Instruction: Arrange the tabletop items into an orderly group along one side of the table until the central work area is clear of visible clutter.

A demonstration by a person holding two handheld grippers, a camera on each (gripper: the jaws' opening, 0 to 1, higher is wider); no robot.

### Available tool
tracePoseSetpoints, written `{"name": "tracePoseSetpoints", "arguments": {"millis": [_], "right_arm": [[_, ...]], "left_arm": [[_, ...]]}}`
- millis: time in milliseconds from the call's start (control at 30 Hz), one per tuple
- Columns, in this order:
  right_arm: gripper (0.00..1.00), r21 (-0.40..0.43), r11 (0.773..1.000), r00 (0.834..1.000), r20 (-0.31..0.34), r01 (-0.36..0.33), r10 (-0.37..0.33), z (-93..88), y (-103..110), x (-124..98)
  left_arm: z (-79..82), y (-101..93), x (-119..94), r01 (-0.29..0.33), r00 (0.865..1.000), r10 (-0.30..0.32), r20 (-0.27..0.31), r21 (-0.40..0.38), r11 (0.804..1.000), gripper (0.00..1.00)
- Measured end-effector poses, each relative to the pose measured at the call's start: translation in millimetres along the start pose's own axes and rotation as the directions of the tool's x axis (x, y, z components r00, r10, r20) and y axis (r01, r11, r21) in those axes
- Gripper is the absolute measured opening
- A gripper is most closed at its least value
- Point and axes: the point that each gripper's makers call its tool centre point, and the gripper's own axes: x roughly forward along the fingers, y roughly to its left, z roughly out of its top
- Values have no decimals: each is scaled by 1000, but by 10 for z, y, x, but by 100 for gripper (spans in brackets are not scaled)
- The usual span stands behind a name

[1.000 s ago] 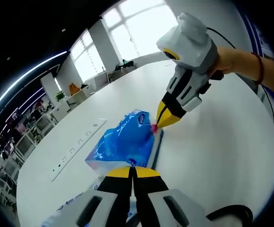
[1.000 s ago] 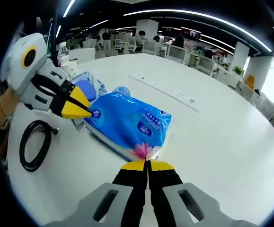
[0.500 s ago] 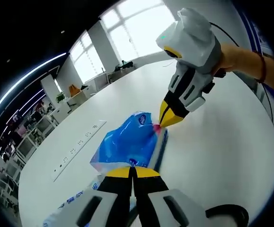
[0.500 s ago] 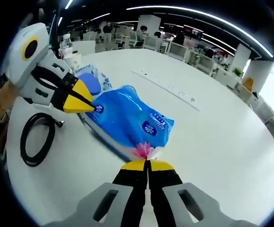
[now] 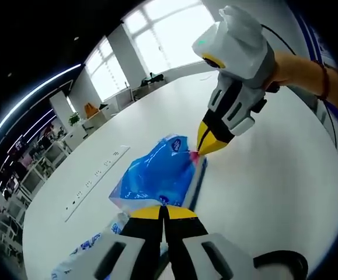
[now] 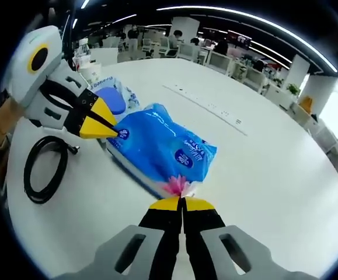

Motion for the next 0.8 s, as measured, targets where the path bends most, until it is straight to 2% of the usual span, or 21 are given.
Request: {"name": "tracePoseSetpoints", "arguments": {"millis": [300, 400, 800], "right_arm": [[0, 33, 999, 1000, 6, -9, 9, -38, 45, -17], [0, 39, 999, 1000, 8, -11, 11, -46, 53, -22], [5, 56, 998, 1000, 17, -3, 2, -108, 59, -53]], "left_arm": [[4, 12, 23, -1, 1000, 1, 4, 2, 1000, 1], [-1, 17, 13, -1, 1000, 1, 5, -4, 1000, 10], [-40, 39, -42, -8, 1000, 9, 16, -26, 1000, 15]]}}
